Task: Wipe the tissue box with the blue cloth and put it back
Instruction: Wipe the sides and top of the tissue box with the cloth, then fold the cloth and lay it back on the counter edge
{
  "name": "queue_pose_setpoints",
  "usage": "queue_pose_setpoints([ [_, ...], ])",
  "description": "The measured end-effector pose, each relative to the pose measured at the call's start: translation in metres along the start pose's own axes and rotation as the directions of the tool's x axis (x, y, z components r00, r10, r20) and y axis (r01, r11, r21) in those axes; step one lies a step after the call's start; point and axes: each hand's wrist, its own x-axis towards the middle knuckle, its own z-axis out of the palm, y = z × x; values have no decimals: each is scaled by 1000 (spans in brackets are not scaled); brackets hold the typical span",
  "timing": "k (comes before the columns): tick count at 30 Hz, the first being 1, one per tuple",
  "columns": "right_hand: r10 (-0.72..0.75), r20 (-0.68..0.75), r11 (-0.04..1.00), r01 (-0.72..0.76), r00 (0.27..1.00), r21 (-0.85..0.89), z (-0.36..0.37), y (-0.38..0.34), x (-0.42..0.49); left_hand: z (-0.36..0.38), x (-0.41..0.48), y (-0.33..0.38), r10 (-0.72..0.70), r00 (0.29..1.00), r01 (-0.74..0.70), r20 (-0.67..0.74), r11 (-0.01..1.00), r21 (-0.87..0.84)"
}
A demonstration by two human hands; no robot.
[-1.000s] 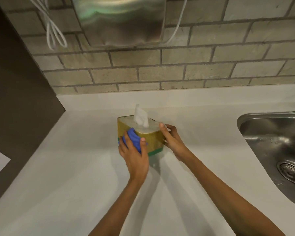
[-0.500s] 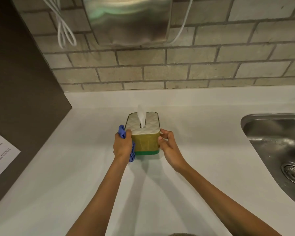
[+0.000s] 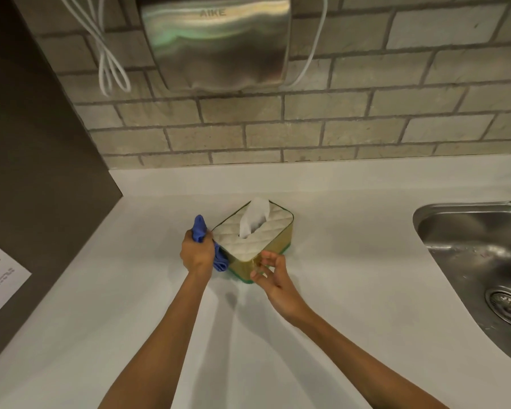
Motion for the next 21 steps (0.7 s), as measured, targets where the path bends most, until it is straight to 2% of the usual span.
queue_pose_setpoints([
  [3,-9,-54,996,4,998,-92,-2,1,-2,-16,1,-7,-73,997,73,9,988,-133],
  [6,-46,-99,967,19,994,-256,1,-4,-12,-38,-8,-14,-252,964,264,80,908,-325],
  [9,-189,63,858,196,980,-474,11,-18,-22,-59,-32,-22,-297,893,426,338,801,-421],
  [11,-240,213,723,321,947,-611,19,-30,-26,-69,-48,-26,-279,789,551,548,715,-429],
  [13,-250,292,631,384,923,-674,23,-38,-30,-76,-59,-29,-265,675,661,689,631,-406],
  [16,-202,347,606,395,916,-690,23,-45,-35,-81,-71,-35,-232,575,744,785,547,-384],
  [19,-79,399,584,367,913,-724,18,-48,-38,-82,-77,-44,-232,511,776,828,538,-328],
  [21,-34,400,623,332,916,-708,13,-47,-40,-80,-81,-47,-258,472,781,843,565,-265],
])
